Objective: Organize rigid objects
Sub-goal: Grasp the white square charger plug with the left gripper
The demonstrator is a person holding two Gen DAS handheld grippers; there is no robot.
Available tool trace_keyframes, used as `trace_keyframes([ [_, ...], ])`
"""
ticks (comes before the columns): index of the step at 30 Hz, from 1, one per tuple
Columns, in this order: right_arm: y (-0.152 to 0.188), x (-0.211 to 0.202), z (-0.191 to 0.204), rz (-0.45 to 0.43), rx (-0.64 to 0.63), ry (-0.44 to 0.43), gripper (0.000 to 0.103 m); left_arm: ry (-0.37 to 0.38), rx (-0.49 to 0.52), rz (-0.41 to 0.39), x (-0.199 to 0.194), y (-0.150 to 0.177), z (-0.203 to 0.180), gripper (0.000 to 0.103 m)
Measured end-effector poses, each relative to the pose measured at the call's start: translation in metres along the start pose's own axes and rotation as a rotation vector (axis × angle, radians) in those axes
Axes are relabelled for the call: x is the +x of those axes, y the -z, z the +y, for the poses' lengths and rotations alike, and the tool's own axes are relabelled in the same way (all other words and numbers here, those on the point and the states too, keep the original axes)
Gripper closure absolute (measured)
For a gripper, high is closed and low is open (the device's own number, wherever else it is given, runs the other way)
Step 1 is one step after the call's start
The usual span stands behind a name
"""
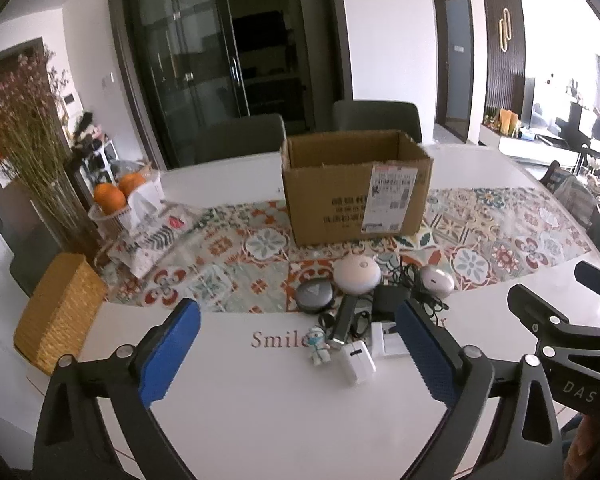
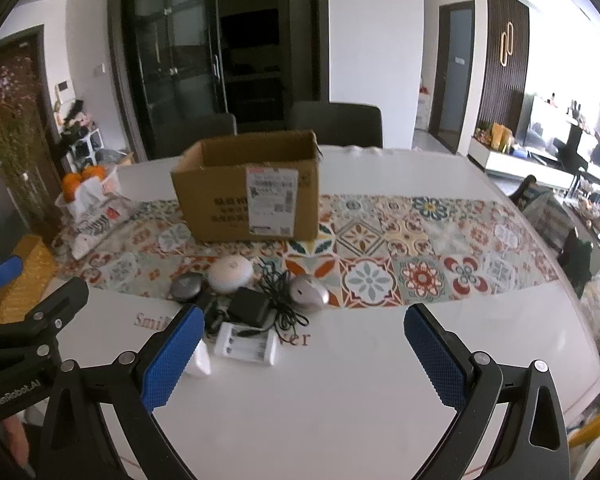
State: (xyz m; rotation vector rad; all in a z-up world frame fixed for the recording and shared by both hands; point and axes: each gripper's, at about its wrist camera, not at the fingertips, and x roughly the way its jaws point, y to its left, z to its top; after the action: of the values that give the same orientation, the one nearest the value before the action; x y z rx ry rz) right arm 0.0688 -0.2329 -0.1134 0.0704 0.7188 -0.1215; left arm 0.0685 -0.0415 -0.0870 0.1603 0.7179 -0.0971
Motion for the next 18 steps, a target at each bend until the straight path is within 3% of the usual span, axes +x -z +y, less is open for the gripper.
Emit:
trace_keyframes([
  [13, 0.034, 0.071, -0.018, 0.157, 0.051, -0.01, 0.002, 0.004, -0.018, 0.163, 0.069, 0.03, -0.023, 0.016],
  [18, 0.047, 0.09, -0.021, 0.193, 0.031, -0.02, 0.002, 0.008, -0.05, 0.205, 0.091, 0.044, -0.029, 0.025],
])
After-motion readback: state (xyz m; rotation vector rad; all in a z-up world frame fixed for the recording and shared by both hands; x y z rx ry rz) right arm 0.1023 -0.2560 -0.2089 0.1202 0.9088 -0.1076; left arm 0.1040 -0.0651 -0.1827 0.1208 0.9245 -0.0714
